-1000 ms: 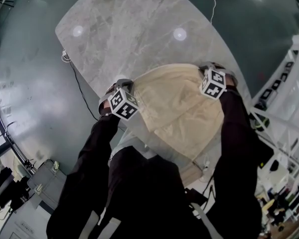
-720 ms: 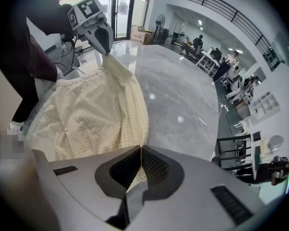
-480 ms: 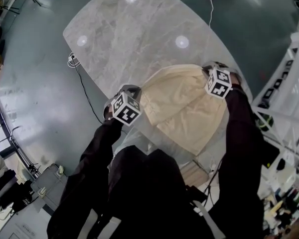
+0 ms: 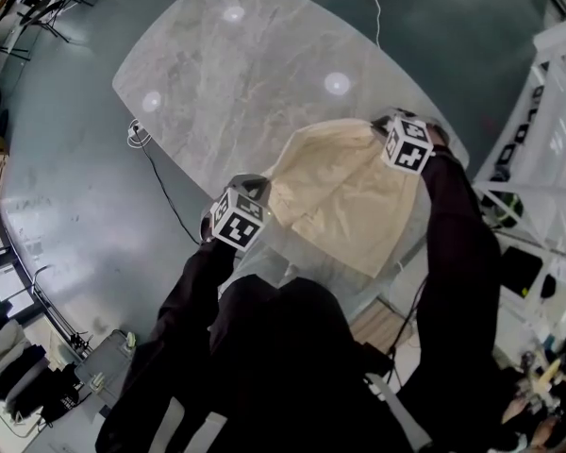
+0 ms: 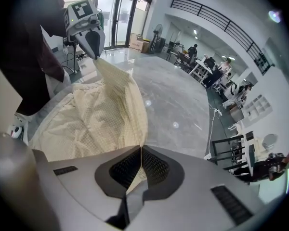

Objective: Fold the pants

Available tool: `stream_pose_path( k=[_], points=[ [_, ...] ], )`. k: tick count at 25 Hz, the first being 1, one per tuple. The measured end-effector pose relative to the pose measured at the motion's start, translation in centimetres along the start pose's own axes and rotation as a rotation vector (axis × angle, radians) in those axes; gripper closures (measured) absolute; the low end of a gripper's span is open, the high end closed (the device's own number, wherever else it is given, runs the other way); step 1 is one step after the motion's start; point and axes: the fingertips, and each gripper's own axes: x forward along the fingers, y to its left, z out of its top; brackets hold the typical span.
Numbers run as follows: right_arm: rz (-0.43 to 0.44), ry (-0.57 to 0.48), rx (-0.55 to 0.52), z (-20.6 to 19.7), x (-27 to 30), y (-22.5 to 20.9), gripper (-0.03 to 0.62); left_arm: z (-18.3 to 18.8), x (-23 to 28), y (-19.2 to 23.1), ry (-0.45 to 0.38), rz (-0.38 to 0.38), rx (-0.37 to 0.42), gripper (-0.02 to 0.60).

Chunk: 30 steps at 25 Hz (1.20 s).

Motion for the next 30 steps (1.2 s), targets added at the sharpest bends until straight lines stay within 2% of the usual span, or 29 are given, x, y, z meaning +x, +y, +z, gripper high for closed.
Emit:
stream_pose_path(
  k=[5, 16, 20, 30],
  points=[
    [-0.019, 0.005, -0.014, -1.8, -1.0, 1.8, 0.585, 0.3, -0.2, -3.0, -0.017, -0.042, -0.011, 0.571],
    [-0.13, -0.014, -0.023, -3.7, -3.3, 2.0, 0.585, 1.2, -2.5, -11.1, -0.054, -0.156, 0.029, 0.571],
    [-0.193, -0.01, -0.035, -4.5, -4.2, 1.6, 0.585, 1.5, -3.2, -14.1, -0.069, -0.206, 0.045, 0.571],
    [-0.256, -0.012, -0.014, -7.1, -5.7, 3.0, 0.585, 2.3, -3.5, -21.4, -0.085, -0.353, 0.053, 0.571]
  ],
)
